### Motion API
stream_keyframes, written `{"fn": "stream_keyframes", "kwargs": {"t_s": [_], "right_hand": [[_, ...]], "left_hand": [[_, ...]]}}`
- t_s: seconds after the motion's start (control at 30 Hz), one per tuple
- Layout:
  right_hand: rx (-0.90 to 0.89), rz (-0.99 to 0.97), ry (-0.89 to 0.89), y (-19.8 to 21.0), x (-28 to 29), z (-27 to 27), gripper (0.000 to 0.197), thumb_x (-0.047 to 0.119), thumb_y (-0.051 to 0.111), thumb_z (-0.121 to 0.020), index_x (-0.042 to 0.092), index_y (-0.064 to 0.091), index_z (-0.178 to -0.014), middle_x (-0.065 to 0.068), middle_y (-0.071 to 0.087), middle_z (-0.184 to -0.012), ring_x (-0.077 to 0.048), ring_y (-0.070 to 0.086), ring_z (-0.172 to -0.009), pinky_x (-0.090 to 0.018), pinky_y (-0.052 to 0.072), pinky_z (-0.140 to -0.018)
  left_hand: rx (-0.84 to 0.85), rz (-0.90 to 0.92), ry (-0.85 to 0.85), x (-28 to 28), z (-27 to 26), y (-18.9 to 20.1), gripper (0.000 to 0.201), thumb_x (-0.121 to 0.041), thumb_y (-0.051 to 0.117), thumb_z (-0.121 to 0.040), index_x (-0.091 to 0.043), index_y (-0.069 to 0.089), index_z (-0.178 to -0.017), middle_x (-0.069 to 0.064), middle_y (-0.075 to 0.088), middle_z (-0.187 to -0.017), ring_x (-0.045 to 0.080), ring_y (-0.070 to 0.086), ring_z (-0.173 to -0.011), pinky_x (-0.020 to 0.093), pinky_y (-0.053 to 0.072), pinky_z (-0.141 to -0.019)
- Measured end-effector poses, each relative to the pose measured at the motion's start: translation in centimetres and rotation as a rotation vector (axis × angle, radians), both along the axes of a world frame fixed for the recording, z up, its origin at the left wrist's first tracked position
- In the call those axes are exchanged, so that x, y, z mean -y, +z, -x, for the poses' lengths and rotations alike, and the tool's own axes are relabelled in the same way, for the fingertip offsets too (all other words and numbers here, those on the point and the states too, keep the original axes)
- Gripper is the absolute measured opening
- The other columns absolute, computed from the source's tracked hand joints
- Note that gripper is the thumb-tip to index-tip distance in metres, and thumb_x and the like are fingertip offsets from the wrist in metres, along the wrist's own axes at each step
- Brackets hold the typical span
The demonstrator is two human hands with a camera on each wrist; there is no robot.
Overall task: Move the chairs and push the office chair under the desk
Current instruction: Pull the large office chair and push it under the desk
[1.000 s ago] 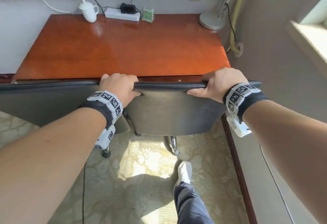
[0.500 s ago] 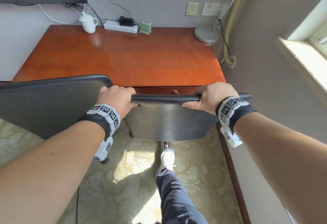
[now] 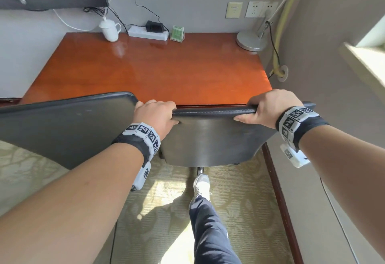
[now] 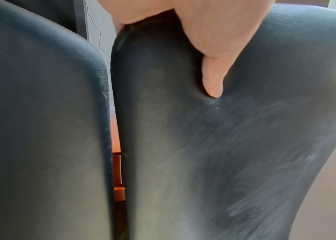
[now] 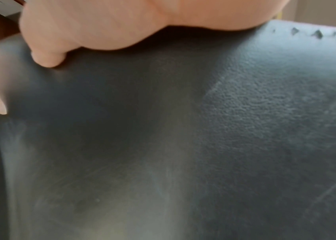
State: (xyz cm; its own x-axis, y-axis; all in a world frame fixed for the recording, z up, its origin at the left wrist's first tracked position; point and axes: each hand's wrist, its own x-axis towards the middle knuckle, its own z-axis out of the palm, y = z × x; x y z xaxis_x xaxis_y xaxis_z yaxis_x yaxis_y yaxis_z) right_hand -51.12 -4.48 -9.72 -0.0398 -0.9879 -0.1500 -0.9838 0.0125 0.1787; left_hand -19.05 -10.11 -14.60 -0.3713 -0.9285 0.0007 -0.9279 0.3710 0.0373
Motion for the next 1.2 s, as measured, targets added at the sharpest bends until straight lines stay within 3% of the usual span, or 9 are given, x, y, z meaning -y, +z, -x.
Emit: {"fn": "stream_keyframes", "kwargs": {"t_s": [0.2, 0.57, 0.7, 0.83, 1.1, 1.2], "right_hand": [[0.015, 0.003, 0.0, 0.1, 0.6, 0.8, 0.08, 0.099, 0.033, -0.067, 0.032, 0.072, -0.088, 0.006, 0.063, -0.071, -0.025, 0.064, -0.08, -0.033, 0.052, -0.072], [0.009, 0.037, 0.041, -0.2, 0.9, 1.8, 0.091, 0.104, 0.018, -0.06, 0.029, 0.066, -0.077, 0.006, 0.063, -0.067, -0.024, 0.064, -0.072, -0.035, 0.058, -0.072], [-0.005, 0.024, 0.015, -0.3, 0.0, 0.7, 0.087, 0.103, 0.024, -0.066, 0.026, 0.063, -0.076, 0.004, 0.063, -0.065, -0.022, 0.063, -0.069, -0.033, 0.055, -0.069], [-0.004, 0.033, -0.002, -0.1, 0.5, 0.1, 0.081, 0.101, 0.03, -0.069, 0.029, 0.067, -0.081, 0.005, 0.063, -0.067, -0.023, 0.064, -0.075, -0.033, 0.05, -0.069], [-0.034, 0.009, -0.014, -0.2, 1.2, -0.2, 0.088, 0.104, 0.019, -0.062, 0.031, 0.066, -0.079, 0.009, 0.063, -0.067, -0.019, 0.063, -0.071, -0.031, 0.052, -0.067], [-0.015, -0.017, -0.079, -0.3, 0.8, -0.4, 0.078, 0.101, 0.03, -0.07, 0.035, 0.069, -0.086, 0.01, 0.066, -0.074, -0.019, 0.064, -0.076, -0.032, 0.056, -0.072]], "left_hand": [[-0.025, 0.015, 0.008, 0.2, 0.6, 0.0, 0.032, -0.054, 0.065, -0.095, -0.03, 0.065, -0.116, -0.004, 0.073, -0.105, 0.028, 0.059, -0.107, 0.045, 0.042, -0.096], [-0.013, 0.011, -0.023, 0.8, 0.9, 0.2, 0.029, -0.056, 0.063, -0.095, -0.031, 0.063, -0.111, -0.007, 0.072, -0.105, 0.026, 0.058, -0.105, 0.042, 0.044, -0.092], [-0.016, 0.024, -0.022, 0.2, 0.2, 0.0, 0.029, -0.055, 0.064, -0.094, -0.031, 0.064, -0.109, -0.007, 0.072, -0.104, 0.027, 0.059, -0.105, 0.042, 0.044, -0.09], [-0.035, 0.01, -0.033, 1.2, -0.4, 0.3, 0.031, -0.056, 0.065, -0.095, -0.032, 0.063, -0.115, -0.007, 0.071, -0.109, 0.026, 0.058, -0.109, 0.042, 0.044, -0.093], [-0.005, 0.034, -0.063, 1.8, -0.4, 0.1, 0.032, -0.056, 0.063, -0.096, -0.032, 0.063, -0.117, -0.008, 0.072, -0.111, 0.025, 0.06, -0.108, 0.04, 0.043, -0.09], [-0.032, -0.042, -0.066, 2.0, 0.4, 0.6, 0.042, -0.049, 0.065, -0.096, -0.035, 0.057, -0.134, -0.006, 0.068, -0.127, 0.026, 0.056, -0.12, 0.042, 0.04, -0.1]]}}
